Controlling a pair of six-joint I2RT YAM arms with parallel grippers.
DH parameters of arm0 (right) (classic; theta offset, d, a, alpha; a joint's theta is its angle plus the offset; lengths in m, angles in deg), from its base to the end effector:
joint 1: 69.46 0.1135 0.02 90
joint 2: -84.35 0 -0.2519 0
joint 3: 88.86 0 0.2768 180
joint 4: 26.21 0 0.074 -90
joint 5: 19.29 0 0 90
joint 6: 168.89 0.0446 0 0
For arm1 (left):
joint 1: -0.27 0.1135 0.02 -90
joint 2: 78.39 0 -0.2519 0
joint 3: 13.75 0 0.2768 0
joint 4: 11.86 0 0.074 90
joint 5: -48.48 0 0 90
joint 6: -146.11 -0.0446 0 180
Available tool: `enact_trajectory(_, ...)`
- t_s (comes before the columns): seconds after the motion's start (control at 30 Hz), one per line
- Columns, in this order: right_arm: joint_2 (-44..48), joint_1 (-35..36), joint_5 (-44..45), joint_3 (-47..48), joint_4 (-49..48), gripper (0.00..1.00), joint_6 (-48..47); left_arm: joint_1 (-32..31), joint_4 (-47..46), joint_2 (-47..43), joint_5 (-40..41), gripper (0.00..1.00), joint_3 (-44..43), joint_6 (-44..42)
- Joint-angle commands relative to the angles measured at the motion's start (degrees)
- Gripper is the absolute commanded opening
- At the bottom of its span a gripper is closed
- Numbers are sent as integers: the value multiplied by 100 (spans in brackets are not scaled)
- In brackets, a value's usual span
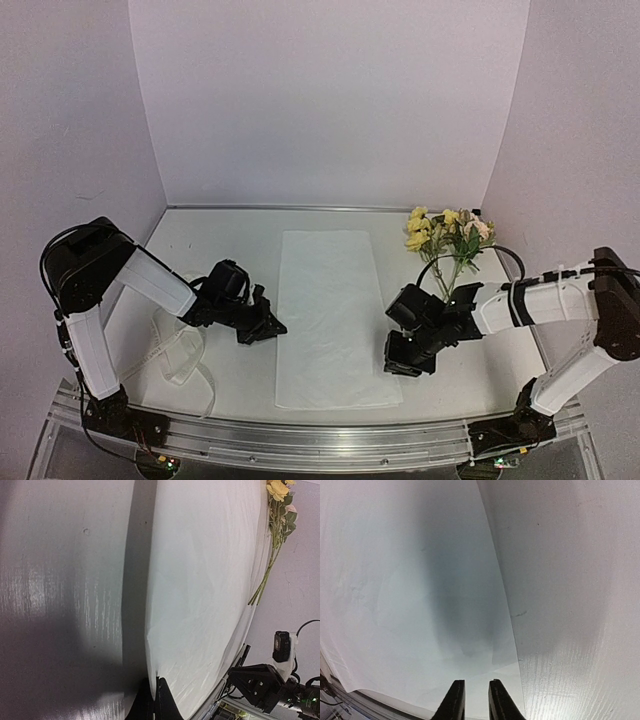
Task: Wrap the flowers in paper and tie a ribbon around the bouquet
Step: Move the folded wrapping paper to the center of the board.
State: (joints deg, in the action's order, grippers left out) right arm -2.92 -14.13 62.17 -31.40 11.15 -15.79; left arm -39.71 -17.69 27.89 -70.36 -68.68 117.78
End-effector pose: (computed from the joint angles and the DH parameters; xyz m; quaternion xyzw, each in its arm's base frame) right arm 0.1618 0.2456 0.1187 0.0515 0.9763 0.2069 0.0383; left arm 0.2488 -0.2367 0.0585 -0.0761 0.8982 -0.4298 0.0529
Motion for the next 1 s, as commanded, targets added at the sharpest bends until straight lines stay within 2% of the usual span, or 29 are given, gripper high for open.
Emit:
enact_trajectory(0.0,-18,55,76,305,235,15,-145,-26,35,95,63,0,-166,-83)
enact_trajectory(0.07,-67,59,93,362,321,18,-178,-27,41,95,62,0,-166,-86)
enact_trajectory(0.17,7,67,436,399,840,39,-398,-27,42,123,52,0,-162,-95)
enact_trajectory(0.23,5,66,610,398,1027,46,-524,-27,21,149,46,0,-155,-89)
enact_trajectory(0.4,-311,66,635,526,1080,51,-702,-36,-9,176,41,0,-149,-77)
enact_trajectory(0.67,-909,66,466,775,909,42,-703,-35,-31,237,10,0,-172,-76)
enact_trajectory(0.97,-960,66,440,920,930,19,-682,-36,-90,328,-42,0,-225,-55)
